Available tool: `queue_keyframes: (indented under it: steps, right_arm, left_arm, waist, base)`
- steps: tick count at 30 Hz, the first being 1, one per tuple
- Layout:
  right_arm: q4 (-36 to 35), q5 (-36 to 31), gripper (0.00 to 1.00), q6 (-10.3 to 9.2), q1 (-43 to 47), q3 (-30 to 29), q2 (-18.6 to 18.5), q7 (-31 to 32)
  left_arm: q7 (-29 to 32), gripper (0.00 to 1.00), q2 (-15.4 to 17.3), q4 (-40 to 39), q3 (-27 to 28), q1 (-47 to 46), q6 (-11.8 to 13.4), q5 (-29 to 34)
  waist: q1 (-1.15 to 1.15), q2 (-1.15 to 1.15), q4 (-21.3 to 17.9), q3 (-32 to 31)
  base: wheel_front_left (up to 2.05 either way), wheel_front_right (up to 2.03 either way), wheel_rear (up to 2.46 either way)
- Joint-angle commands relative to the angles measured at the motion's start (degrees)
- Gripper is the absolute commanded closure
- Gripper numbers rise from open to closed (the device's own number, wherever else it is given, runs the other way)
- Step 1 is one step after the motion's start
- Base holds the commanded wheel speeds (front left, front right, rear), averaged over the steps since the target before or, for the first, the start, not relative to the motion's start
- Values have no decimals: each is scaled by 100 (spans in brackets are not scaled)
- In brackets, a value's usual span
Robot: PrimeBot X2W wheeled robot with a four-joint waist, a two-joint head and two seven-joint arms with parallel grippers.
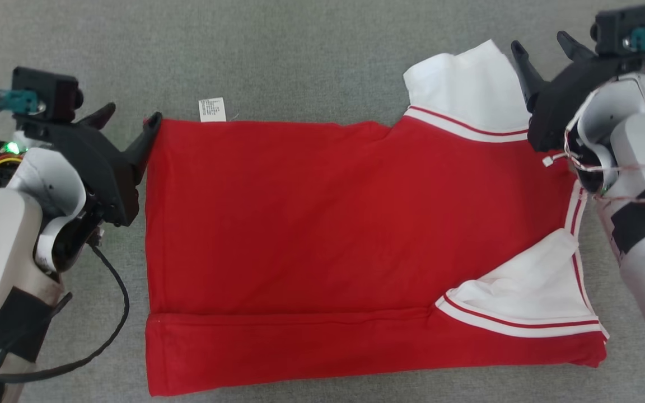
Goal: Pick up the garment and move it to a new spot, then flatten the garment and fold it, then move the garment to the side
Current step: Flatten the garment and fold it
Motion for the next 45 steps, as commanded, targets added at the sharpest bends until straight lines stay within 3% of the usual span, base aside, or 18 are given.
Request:
queue_keyframes:
  steps: [1,13,19,34,35,36,37,38,39,45]
  right_arm:
    - [84,49,0,-13,-128,59,-28,71]
    - [1088,377,0,-13,-1123,463,-51,826]
    - [1360,440,0,-13,-1351,595,-33,785]
    - [1845,441,0,-13,-1746,950,49,731]
    - [1879,428,0,-13,-1785,977,40,754]
    - [1912,410,0,-13,-1827,999,30,754]
    - [1949,394,0,-13,-1865,1013,17,772]
    - [1985,385,0,-14,-1899,1021,10,792]
    - [2026,372,0,-13,-1931,1033,0,808]
    - [2212,334,0,-13,-2051,1042,8,1127]
  left_arm:
    - [110,0,34,16,-69,-95,15,-68]
    - [804,0,-70,40,-478,-610,14,-449]
    - [1242,0,-101,99,-562,-711,39,-568]
    - [1463,0,-146,72,-661,-856,159,-582]
    - [1457,3,-156,70,-663,-871,159,-589]
    - [1494,24,-170,82,-672,-878,164,-617]
    - [1519,58,-182,77,-705,-889,158,-610]
    - [1521,76,-192,66,-719,-896,154,-601]
    - [1525,100,-205,62,-723,-900,153,-612]
    - [1482,100,-218,-28,-750,-948,133,-613]
  waist:
    - [-1,-1,63,103]
    - [-1,-1,245,405]
    - [-1,-1,291,496]
    - [-1,-1,312,745]
    - [-1,-1,327,760]
    - [-1,-1,345,775]
    - [-1,-1,368,789]
    - [-1,-1,387,801]
    - [-1,-1,409,814]
    - [-1,-1,508,897]
  base:
    - [0,0,0]
    - [0,0,0]
    - [0,0,0]
    - [0,0,0]
    - [0,0,0]
    - [0,0,0]
    - [0,0,0]
    - [0,0,0]
    - [0,0,0]
    - [0,0,0]
